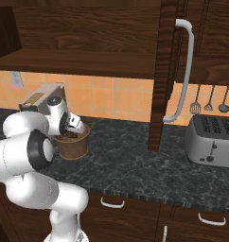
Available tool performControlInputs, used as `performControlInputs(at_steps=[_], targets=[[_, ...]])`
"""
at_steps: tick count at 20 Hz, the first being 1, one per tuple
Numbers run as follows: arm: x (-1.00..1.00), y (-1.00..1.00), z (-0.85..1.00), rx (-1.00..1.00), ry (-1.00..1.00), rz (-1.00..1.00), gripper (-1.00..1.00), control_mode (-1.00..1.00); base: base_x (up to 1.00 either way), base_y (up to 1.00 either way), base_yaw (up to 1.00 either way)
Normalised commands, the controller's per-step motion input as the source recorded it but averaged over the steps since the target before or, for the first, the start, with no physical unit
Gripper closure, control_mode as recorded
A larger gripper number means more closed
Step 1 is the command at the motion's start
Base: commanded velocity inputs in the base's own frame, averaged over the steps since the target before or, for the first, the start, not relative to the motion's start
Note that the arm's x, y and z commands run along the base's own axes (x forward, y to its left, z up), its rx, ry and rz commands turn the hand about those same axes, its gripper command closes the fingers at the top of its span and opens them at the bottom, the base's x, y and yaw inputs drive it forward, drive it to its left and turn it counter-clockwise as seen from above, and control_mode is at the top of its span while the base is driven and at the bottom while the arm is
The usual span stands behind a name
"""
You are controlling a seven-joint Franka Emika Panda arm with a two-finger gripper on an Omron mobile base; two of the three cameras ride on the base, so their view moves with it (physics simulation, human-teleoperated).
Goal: Open the cabinet, pick up the bread from the cabinet and place it in the basket. Then move the basket to the dining counter.
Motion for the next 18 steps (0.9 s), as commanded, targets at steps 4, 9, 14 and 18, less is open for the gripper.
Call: performControlInputs(at_steps=[4,9,14,18], targets=[[0.44,0.0,-0.3,0.0,0.14,0.0,1.0,-1.0,0.0,0.0,0.0],[0.46,0.0,-0.37,0.0,0.12,0.0,1.0,-1.0,0.0,0.0,0.0],[0.02,0.0,-0.24,0.0,0.03,0.0,-1.0,-1.0,0.0,0.0,0.0],[-0.24,-0.02,0.0,0.0,0.0,0.0,-1.0,-1.0,0.0,0.0,0.0]])
